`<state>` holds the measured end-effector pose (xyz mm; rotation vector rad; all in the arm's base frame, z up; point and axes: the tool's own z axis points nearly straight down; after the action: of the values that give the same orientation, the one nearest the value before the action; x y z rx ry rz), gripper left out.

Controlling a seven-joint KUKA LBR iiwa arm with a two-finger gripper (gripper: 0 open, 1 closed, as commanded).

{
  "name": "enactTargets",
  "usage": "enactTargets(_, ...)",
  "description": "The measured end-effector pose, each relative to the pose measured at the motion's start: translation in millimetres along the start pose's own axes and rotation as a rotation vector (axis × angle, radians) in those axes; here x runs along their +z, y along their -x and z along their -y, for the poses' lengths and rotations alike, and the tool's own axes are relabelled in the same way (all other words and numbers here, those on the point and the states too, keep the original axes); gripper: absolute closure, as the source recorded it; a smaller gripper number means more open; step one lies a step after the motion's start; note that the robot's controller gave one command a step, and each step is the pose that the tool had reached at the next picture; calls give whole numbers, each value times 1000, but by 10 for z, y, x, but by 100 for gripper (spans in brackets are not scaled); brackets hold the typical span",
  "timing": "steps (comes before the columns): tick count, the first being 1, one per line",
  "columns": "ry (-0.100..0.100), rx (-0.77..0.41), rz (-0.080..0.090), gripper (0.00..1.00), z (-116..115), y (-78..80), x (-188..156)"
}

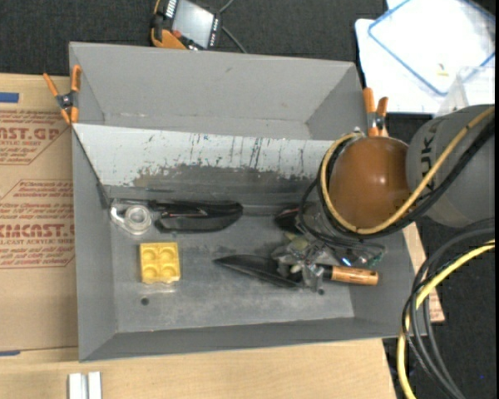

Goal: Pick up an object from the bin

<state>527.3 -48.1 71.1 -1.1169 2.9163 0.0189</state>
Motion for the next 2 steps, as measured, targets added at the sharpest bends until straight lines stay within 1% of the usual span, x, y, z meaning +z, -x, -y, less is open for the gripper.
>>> enactTargets(1,-2,-6,2,100,-87,3,-478)
enactTargets(2,7,8,-2,100,-23,-151,-100)
